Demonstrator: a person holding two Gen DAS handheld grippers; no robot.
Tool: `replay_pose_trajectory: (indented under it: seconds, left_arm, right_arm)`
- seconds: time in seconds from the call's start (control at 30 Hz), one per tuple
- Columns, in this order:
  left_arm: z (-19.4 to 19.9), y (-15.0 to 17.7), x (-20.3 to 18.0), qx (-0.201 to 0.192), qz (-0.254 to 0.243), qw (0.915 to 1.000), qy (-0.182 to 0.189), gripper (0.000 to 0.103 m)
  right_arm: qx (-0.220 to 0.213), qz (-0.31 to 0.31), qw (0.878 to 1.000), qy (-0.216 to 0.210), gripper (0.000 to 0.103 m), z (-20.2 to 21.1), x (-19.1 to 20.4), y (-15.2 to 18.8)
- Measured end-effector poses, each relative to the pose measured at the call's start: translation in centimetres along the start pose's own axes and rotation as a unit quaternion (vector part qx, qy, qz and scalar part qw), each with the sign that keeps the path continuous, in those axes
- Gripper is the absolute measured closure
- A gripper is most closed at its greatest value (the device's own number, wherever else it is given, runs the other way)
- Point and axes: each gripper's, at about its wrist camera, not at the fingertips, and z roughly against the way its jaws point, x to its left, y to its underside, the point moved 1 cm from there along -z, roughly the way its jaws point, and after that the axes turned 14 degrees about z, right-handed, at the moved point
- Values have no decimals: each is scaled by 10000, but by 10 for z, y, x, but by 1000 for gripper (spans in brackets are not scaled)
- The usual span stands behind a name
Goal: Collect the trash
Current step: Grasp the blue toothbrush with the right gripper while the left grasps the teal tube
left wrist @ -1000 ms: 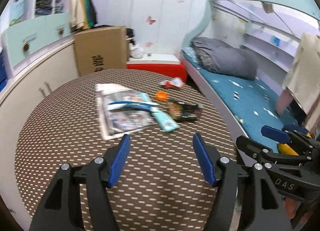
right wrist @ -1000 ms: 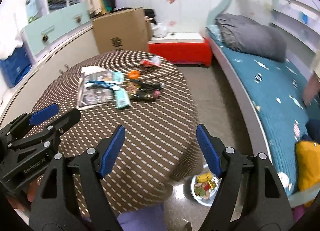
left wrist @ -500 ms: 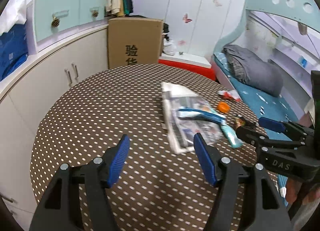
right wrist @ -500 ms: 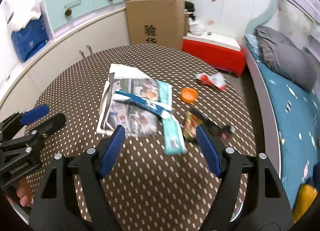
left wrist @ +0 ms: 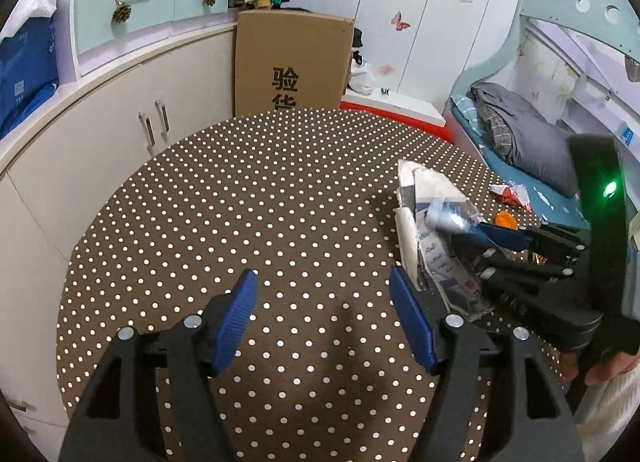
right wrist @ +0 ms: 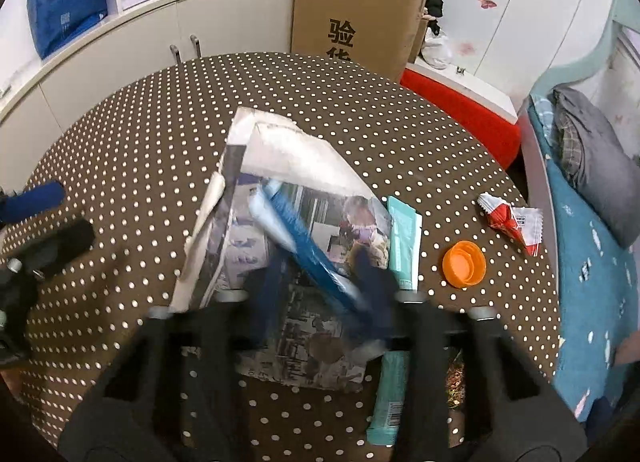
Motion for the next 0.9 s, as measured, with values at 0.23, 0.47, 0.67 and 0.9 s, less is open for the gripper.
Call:
replay_pose_trajectory:
  seconds: [0.23,0.47,0.67,0.9]
  left_arm:
    - [0,1,-21,71,-80,9997,234,36]
    - [3,18,-81,239,-486,9959,723,34]
    - [-10,39,-140,535,-863,9876,1199,34]
    - [-46,48,-176,763,-953,9875,995,51]
  right_arm:
    - [-207,-603,9977,-239,91,23,-25,9]
    - [-436,-1108,9929,31,91,61,-68,39]
    - [-434,-1478,9878,211,91,81,-101,76]
    - [-401,-1640,9854,220,91,89,-118,107]
